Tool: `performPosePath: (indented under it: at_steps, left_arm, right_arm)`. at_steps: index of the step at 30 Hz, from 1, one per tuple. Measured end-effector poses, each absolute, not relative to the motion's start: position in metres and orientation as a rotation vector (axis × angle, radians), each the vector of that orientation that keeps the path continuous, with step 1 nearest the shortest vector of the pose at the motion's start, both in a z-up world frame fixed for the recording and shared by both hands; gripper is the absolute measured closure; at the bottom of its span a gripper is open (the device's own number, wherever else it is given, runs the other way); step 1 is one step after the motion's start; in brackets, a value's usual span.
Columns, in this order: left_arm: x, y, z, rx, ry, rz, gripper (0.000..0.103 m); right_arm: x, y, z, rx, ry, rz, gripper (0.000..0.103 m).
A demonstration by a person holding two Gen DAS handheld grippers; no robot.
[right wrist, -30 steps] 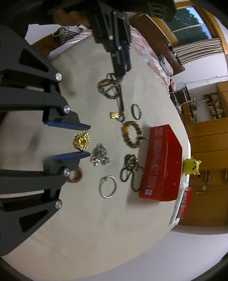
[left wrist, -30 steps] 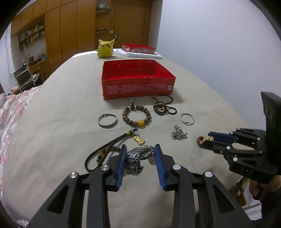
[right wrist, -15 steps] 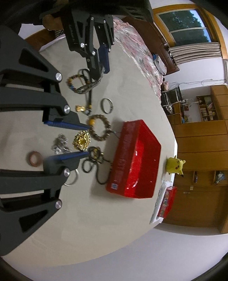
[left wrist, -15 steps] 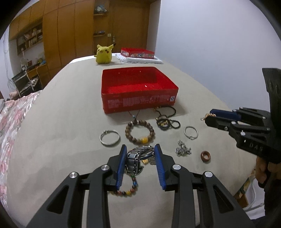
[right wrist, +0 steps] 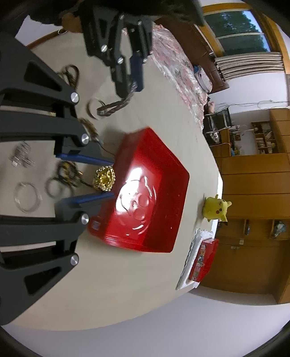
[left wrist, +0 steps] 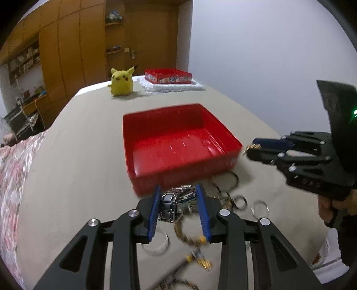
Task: Organize jewelry
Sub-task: 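Carry the watch with the left tool into the red tray while the right tool drops the pendant there, then grasp the brown wooden ring with the right tool while the left tool grasps the black-cord bead strand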
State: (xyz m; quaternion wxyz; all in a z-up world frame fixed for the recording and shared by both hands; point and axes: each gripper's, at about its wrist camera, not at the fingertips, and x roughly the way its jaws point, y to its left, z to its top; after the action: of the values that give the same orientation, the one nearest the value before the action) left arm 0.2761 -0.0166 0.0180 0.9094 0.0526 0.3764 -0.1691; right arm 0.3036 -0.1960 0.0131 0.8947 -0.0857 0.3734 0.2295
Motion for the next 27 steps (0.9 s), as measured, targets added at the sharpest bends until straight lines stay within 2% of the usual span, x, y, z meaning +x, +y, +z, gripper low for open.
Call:
performPosePath:
  at_steps: [7, 14, 16, 17, 18, 22, 27]
  left_arm:
    - [0.375, -0.027, 0.001, 0.113, 0.828, -0.371, 0.071]
    - [0.433, -0.037, -0.043, 0.118, 0.937, -0.367, 0.07]
    - [0.437, -0.036, -0.047, 0.115, 0.94, -0.36, 0.06]
    - [0.437, -0.036, -0.047, 0.115, 0.932, -0.357, 0.05]
    - [0.437, -0.036, -0.046, 0.118, 0.92, -0.35, 0.047]
    - [0.43, -0.032, -0.038, 0.116, 0.902, -0.344, 0.047]
    - [0.388, -0.023, -0.012, 0.125, 0.852, -0.335, 0.046]
  right_arm:
    - [0.407, -0.194, -0.032, -0.183, 0.915, 0.429, 0.08]
    - [0.439, -0.189, -0.066, -0.234, 1.003, 0.396, 0.078]
    - [0.44, -0.189, -0.068, -0.241, 1.008, 0.395, 0.078]
    - [0.441, -0.19, -0.068, -0.239, 1.009, 0.394, 0.077]
    - [0.441, -0.19, -0.069, -0.239, 1.009, 0.395, 0.076]
    - [0.435, -0.193, -0.062, -0.225, 0.994, 0.397, 0.075]
    - [0.392, -0.201, -0.025, -0.179, 0.905, 0.436, 0.074]
